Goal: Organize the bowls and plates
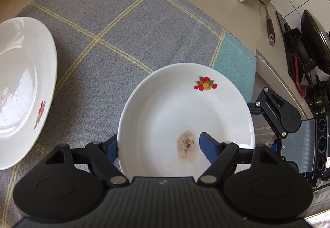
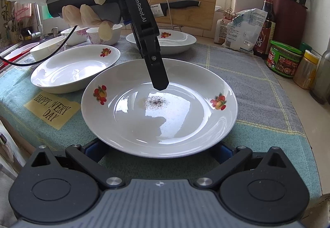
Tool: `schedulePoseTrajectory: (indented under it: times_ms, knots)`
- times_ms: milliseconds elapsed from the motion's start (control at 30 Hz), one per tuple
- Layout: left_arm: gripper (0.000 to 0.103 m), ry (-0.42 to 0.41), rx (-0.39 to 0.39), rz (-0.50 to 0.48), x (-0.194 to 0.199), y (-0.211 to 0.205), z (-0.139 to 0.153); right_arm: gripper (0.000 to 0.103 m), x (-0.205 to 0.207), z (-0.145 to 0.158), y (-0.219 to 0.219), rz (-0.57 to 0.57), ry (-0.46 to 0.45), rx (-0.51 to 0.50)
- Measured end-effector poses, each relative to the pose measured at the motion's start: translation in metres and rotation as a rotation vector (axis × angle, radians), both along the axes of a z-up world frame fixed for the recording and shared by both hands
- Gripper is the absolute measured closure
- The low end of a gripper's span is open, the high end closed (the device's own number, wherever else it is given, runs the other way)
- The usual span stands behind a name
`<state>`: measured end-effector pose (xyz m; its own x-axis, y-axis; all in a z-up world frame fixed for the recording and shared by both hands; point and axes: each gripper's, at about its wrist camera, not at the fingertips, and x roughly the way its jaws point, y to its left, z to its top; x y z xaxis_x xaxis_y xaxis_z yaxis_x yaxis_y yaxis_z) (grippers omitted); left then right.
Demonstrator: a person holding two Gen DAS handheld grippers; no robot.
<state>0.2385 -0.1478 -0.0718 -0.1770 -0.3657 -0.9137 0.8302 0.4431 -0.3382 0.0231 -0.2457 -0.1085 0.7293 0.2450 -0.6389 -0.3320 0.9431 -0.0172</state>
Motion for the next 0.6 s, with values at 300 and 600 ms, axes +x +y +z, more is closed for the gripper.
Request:
schedulePoseTrajectory:
  times_ms: [300, 600]
  knots:
    - [0.025, 0.007, -0.003, 0.020, -0.0012, 0.0016, 0.0000, 0.000, 0.0035, 0.0034, 0.0018, -0.001, 0.039, -0.013]
    - [0.025, 0.000, -0.020, 0.030, -0.0016, 0.0034, 0.0060, 0.000, 0.0051, 0.0082, -0.0004, 0.013, 0.046, -0.021]
